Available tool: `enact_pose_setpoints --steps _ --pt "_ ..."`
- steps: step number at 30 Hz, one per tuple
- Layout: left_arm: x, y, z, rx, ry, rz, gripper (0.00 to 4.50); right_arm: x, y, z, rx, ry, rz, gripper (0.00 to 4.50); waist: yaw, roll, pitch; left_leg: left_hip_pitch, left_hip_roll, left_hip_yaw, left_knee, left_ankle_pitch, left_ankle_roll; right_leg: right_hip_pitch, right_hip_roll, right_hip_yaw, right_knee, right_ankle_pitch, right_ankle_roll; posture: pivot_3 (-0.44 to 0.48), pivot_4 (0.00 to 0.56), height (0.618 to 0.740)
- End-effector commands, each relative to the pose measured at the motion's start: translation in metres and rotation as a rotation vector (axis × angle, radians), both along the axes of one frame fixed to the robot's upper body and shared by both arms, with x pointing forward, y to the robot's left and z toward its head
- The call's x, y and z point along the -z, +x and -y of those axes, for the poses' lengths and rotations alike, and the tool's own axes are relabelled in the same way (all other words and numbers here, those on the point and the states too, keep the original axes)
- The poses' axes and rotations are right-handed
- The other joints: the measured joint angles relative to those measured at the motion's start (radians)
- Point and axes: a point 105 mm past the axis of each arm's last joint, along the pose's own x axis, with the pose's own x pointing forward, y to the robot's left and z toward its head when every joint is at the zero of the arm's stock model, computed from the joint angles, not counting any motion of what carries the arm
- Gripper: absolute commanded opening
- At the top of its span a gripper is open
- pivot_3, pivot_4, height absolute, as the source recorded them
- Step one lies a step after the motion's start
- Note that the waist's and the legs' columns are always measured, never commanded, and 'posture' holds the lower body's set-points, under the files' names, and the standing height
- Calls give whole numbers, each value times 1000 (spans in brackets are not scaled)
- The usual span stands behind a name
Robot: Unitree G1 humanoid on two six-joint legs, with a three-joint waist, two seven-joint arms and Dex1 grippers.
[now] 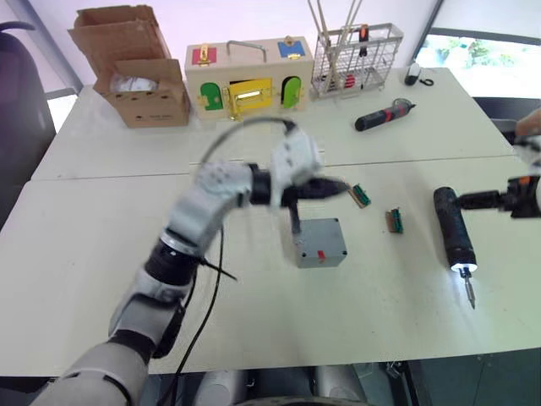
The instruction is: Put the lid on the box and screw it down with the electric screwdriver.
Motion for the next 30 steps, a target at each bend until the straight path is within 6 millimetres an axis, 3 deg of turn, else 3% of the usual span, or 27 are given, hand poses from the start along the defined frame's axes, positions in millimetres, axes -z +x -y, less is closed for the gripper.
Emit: enact_pose_setpoints --steps 1,4,6,9,18,25,30 --pt "17 5 -39 -88 52 -74 0 -16 -25 -85 -416 31 131 4469 -3 -1 0 0 0 -2 -1 0 0 0 0 -1 0 0 0 0 150 737" --pt "37 5 -55 -136 135 -105 0 7 -57 -125 -618 43 125 4469 5 -2 0 1 0 -7 0 -1 -1 0 1 -2 2 0 0 0 150 737" --pt "67 4 -64 -169 225 -143 0 55 -76 -136 -721 -150 21 4469 26 -2 0 0 -3 -8 4 0 -1 1 0 -2 2 0 1 0 150 737" --pt "91 -1 -64 -164 255 -210 0 86 -83 -150 -731 -121 11 4469 29 -6 -1 1 -5 -7 8 -1 0 6 -2 1 0 1 1 0 150 737" --pt "120 -24 -44 8 379 -242 0 106 -77 -178 -687 11 67 4469 26 -7 -1 2 -4 -7 15 -2 1 9 0 1 0 4 4 0 150 737" --pt "118 -14 -15 68 356 -179 0 110 -79 -192 -708 18 66 4469 27 -7 -1 2 -4 -7 15 -2 2 9 0 1 0 4 4 0 150 737" --pt "112 5 3 38 313 -110 0 112 -89 -203 -735 58 43 4469 25 -7 -1 2 -4 -7 14 -2 2 8 0 1 0 4 4 0 150 737"
